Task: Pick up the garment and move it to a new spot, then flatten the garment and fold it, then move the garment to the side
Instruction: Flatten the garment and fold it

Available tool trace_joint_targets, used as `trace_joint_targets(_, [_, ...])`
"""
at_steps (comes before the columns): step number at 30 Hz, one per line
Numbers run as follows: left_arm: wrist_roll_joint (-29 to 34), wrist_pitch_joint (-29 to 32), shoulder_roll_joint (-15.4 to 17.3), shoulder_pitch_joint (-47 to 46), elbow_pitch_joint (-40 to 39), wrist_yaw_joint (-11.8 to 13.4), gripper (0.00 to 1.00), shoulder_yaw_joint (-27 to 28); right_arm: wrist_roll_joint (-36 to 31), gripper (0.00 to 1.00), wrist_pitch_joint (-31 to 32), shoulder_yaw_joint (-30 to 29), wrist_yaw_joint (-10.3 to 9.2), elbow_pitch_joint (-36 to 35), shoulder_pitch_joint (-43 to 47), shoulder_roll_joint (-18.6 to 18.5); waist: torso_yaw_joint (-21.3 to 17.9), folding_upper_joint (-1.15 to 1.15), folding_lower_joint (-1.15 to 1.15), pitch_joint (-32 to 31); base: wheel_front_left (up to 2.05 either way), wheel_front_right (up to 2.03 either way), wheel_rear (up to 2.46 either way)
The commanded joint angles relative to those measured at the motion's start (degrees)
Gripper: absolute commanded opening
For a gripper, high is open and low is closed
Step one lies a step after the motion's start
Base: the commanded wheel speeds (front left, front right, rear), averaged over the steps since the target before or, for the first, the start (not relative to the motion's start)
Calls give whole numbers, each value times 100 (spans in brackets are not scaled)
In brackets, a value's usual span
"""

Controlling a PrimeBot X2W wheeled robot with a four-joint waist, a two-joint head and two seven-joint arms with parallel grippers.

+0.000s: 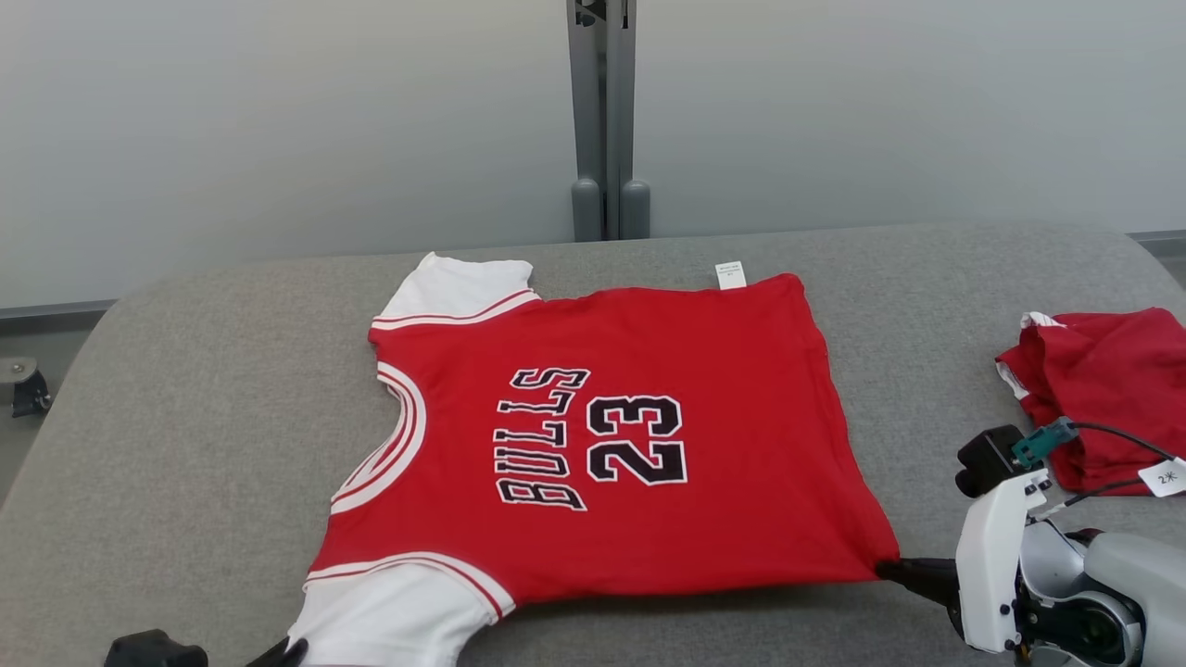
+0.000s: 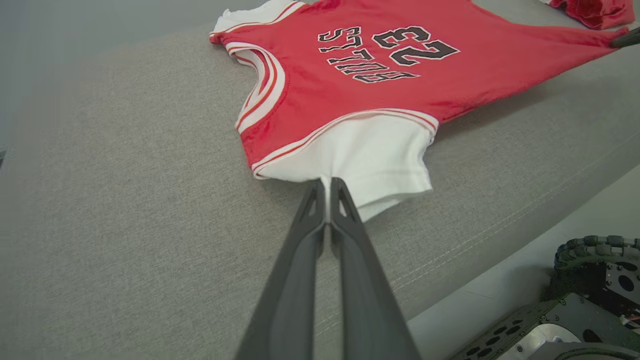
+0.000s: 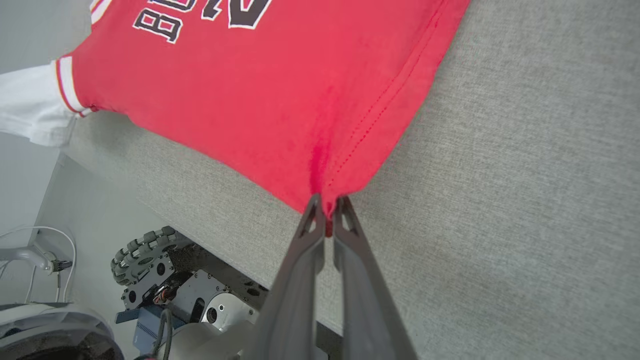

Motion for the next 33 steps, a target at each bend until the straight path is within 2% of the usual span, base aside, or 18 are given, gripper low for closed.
trace_joint_targets(1, [-52,-26,121,127,-93,76,0,78,60,0,98,-1,-8,-115,73,-119,-25,0,0,3,0,0,0])
trace_joint_targets(6, [34,74,218,32,-340,184,0,114,128,0,342,-4,-8,-295,-2,-303,-34,0,0,84,0,0,0])
trace_joint_targets(13, [388,329,82,-645,-128,49,0,-83,75,0,730,-17,-8,-118,-309,-182,-37,0,0,237,0,0,0])
trace_joint_targets(23, [709,668,-165,-1856,452,-163,0,-348,102,0,1337,-135,-8,599,-963,375,-151,0,0,652,0,0,0])
trace_joint_targets(33, [741,717,-443,-3064,1195,-277,0,-585,-44,0,1290,-335,-8,1296,-1556,871,-192,0,0,1169,0,0,0])
